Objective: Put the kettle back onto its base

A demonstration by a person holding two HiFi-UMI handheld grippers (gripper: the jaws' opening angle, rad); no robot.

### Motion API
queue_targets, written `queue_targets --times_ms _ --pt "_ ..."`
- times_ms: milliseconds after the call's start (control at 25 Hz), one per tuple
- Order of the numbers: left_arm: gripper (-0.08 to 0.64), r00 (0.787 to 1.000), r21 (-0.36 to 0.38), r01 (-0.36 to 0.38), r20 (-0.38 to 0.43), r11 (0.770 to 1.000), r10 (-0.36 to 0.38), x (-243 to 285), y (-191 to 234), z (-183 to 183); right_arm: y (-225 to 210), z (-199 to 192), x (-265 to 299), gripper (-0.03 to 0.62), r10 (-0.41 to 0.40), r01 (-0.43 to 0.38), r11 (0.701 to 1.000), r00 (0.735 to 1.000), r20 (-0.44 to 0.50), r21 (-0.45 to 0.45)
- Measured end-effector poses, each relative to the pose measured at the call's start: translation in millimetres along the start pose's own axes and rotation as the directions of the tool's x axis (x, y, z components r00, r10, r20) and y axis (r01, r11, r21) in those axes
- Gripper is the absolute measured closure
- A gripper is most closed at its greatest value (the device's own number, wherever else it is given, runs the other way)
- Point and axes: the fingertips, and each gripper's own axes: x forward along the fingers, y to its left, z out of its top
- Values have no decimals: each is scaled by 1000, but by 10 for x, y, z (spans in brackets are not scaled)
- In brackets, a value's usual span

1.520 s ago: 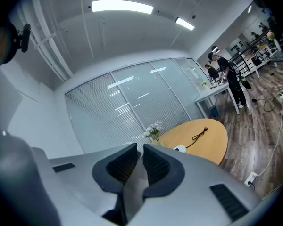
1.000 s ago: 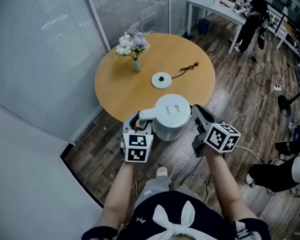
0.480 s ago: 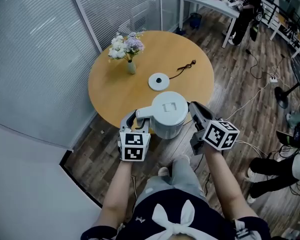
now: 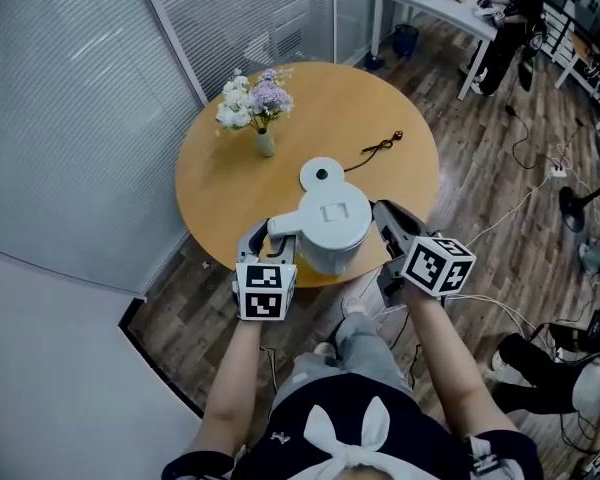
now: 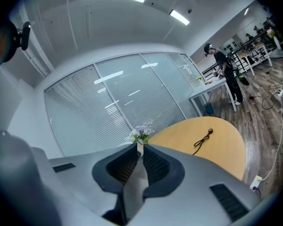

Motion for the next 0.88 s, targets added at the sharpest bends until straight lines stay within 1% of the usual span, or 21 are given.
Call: queue_targets --times_ms 240,440,720,880 --pt "377 999 -22 -47 17 999 47 380 104 304 -202 346 366 545 44 -44 999 999 -15 -13" --pt "377 996 -32 -75 39 997 76 656 172 624 -329 709 636 545 85 -85 996 996 -3 -23" --pt "377 988 -30 -128 77 991 130 965 341 1167 -406 1266 1028 545 154 -153 987 988 15 -42" --pt "377 981 -42 -169 91 985 173 1024 437 1332 -395 1441 1200 545 202 -202 979 979 14 -42"
